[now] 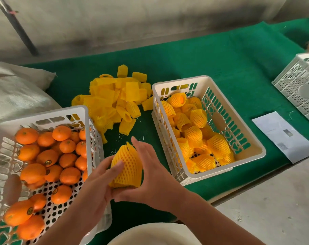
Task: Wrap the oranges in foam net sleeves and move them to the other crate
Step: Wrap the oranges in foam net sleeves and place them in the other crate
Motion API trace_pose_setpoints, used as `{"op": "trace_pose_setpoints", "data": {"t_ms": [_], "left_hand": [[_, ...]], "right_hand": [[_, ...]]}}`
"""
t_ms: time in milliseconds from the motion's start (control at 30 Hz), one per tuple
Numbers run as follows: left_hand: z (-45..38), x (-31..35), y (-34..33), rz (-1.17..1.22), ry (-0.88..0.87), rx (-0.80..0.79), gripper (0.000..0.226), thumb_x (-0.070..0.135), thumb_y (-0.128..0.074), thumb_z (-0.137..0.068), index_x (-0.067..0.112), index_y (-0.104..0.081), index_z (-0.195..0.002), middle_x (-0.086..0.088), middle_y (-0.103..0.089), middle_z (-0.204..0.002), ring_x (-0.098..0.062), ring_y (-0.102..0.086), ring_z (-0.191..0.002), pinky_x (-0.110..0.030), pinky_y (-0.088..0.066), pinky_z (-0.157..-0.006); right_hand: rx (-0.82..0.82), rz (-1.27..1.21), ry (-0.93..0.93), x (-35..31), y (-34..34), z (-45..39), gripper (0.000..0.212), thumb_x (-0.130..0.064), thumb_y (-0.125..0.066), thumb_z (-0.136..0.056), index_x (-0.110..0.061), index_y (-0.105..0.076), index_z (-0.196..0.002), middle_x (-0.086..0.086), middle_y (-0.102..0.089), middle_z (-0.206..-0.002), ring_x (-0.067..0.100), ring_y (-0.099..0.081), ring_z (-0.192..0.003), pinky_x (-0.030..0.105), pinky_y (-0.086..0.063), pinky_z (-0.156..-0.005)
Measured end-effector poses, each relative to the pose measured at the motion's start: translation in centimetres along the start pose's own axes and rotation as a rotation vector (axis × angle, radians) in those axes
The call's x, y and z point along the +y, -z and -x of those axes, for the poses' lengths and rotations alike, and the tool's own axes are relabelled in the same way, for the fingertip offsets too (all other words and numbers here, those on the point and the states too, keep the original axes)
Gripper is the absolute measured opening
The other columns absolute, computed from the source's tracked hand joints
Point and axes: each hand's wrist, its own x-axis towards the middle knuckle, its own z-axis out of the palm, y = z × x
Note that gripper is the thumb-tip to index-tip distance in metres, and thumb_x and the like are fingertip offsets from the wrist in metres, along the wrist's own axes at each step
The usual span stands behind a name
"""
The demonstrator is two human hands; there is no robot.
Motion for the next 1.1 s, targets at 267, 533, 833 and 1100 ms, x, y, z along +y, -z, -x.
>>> {"op": "trace_pose_setpoints", "data": {"t_ms": [267, 533, 833, 1100], "left_hand": [[-0.7, -0.2, -3.7, -0.137, -0.081, -0.057, 0.044, 0.05, -0.067, -0.085, 0.051, -0.065, -0.129, 0.007, -0.071, -0.12, -0.026, -0.072, -0.112, -0.048, -0.063, -0.081], [-1.0, -0.1, 0.7, -1.258, -0.412, 0.259, 0.064, 0.067, -0.045, -0.086, 0.039, -0.054, -0.143, 0.013, -0.06, -0.138, -0.01, -0.059, -0.126, -0.041, -0.05, -0.105], [-3.2, -6.4, 6.3, -1.807, -0.482, 0.351, 0.081, 0.071, -0.028, -0.092, 0.012, -0.077, -0.119, -0.023, -0.044, -0.155, -0.05, -0.029, -0.148, -0.067, -0.037, -0.103], [-3.5, -7.1, 6.9, -1.724, -0.521, 0.387, 0.053, 0.047, -0.045, -0.083, 0.019, -0.078, -0.114, -0.017, -0.049, -0.154, -0.043, -0.022, -0.154, -0.061, -0.031, -0.112]], "right_hand": [[0.084, -0.531, -0.37, 1.7, 2.4, -0.3, 0.072, -0.082, -0.068, -0.076, -0.048, -0.052, -0.138, -0.012, -0.067, -0.126, 0.017, -0.068, -0.116, 0.04, -0.062, -0.094], [0.415, -0.582, -0.355, 3.4, 8.7, -1.6, 0.062, -0.069, -0.076, -0.07, -0.058, -0.053, -0.127, -0.018, -0.066, -0.118, 0.009, -0.069, -0.103, 0.03, -0.061, -0.083], [0.567, 0.026, -0.525, 12.7, 13.1, -9.9, 0.087, -0.057, -0.078, -0.086, -0.029, -0.034, -0.155, -0.003, -0.052, -0.129, 0.004, -0.052, -0.085, 0.01, -0.044, -0.052], [0.407, 0.194, -0.651, 16.5, 11.6, -11.8, 0.084, -0.054, -0.073, -0.092, -0.02, -0.034, -0.157, 0.013, -0.055, -0.145, 0.038, -0.056, -0.128, 0.043, -0.054, -0.09]]}}
